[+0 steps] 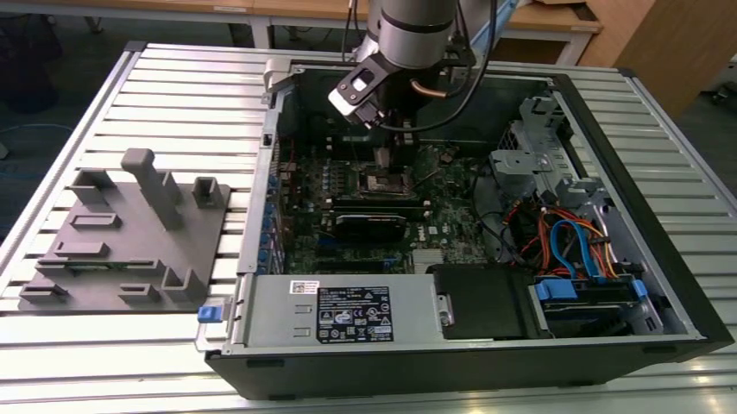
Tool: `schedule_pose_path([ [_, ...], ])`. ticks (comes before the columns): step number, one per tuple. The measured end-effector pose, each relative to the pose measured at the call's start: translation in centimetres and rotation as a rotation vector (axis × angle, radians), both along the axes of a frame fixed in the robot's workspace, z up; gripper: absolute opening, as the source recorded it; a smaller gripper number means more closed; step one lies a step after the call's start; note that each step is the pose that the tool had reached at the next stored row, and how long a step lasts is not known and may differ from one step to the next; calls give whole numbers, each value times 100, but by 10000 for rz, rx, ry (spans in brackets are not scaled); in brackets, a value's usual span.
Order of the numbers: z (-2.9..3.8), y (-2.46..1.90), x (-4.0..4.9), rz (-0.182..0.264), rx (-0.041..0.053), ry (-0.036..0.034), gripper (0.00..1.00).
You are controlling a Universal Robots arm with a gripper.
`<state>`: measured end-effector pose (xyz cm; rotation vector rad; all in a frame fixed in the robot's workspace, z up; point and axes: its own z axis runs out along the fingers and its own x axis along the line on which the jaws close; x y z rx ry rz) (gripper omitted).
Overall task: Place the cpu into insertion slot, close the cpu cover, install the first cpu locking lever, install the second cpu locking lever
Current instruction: 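Place the cpu into insertion slot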
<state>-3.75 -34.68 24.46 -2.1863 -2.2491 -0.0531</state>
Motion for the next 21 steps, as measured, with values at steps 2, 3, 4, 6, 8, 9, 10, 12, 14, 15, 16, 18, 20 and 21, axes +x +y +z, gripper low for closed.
schedule_pose_path([
  [2, -12, -1, 0, 0, -4, 2, 54],
  [3, -22, -1, 0, 1, -4, 2, 54],
  [4, -34, -1, 0, 1, -4, 2, 54],
  [6, -63, -1, 0, 1, -5, 3, 54],
  [8, -91, -1, 0, 0, -4, 2, 54],
  [9, -104, -1, 0, 0, -4, 2, 54],
  [10, -119, -1, 0, 0, -5, 2, 54],
  [12, -152, -1, 0, 1, -5, 3, 54],
  [14, -185, -1, -1, 9, -5, 2, 54],
  [15, -200, -1, -2, 24, -5, 2, 54],
  [16, -214, 0, -5, 40, -4, 1, 54],
  [18, -239, -1, -17, 65, -4, 2, 54],
  [20, -260, 0, -33, 64, -4, 2, 54],
  [21, -268, 0, -36, 64, -3, 2, 54],
])
